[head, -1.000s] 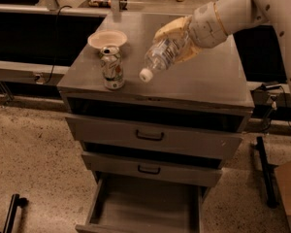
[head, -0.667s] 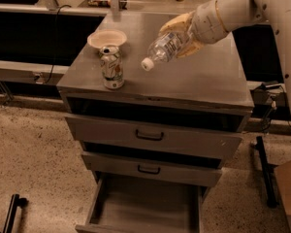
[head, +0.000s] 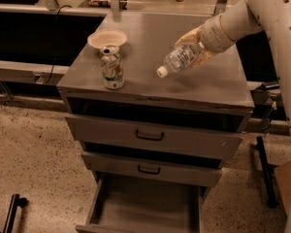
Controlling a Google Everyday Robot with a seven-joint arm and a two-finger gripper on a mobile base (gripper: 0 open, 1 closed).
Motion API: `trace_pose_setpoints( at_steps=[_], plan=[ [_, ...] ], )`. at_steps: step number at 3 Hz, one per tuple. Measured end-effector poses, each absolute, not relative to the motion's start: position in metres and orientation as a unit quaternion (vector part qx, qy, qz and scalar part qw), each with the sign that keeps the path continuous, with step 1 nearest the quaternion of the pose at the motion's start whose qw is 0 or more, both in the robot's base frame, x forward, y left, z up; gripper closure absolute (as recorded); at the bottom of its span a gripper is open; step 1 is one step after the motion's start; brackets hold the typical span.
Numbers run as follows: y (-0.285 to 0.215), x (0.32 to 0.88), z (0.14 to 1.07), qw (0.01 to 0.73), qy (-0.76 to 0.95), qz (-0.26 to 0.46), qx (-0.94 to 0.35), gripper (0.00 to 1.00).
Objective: Pick blue plastic bottle from bottom drawer and place on counter
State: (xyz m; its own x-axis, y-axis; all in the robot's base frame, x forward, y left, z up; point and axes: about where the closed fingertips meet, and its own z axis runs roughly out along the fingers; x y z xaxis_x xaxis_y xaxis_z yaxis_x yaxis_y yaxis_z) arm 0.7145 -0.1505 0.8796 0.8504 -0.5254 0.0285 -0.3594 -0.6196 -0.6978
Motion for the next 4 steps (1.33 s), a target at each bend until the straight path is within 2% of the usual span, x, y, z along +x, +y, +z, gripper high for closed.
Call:
trace_pose_setpoints(
  at_steps=[3,4],
  plan=[
    [-0.1454,0.7189,0.8722,0.359,0.247,-0.112,-0.893,0.13],
    [-0.1432,0.7201,0.8704,0.36,0.246,-0.112,-0.893,0.0]
  ],
)
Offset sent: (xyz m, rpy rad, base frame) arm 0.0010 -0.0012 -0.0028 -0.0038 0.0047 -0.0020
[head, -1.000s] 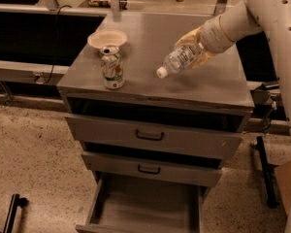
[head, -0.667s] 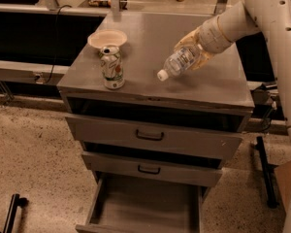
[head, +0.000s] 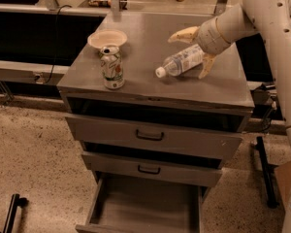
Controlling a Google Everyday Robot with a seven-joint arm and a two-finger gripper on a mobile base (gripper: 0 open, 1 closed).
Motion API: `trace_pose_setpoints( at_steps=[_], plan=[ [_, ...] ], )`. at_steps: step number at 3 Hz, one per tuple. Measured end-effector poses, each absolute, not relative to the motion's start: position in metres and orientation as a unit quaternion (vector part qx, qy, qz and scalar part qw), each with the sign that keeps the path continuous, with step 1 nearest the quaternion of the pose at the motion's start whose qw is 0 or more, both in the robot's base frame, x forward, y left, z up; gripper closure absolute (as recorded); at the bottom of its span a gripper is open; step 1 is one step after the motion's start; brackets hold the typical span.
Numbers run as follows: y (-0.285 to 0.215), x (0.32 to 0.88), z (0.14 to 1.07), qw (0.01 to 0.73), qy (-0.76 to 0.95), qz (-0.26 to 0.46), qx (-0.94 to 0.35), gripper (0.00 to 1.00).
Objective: Pick blue plastic bottle from bottom drawer and place on counter
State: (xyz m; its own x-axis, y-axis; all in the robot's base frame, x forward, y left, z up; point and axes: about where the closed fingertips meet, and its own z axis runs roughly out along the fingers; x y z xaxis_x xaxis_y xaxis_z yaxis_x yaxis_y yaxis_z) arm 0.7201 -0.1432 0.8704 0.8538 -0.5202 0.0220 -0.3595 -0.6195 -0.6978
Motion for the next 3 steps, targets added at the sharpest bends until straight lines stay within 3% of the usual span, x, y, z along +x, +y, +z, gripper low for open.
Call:
trace_pose_setpoints(
  at_steps=[3],
  plan=[
    [-0.178,0.704,0.907,0.386,0.26,-0.153,-0.872,0.0]
  ],
)
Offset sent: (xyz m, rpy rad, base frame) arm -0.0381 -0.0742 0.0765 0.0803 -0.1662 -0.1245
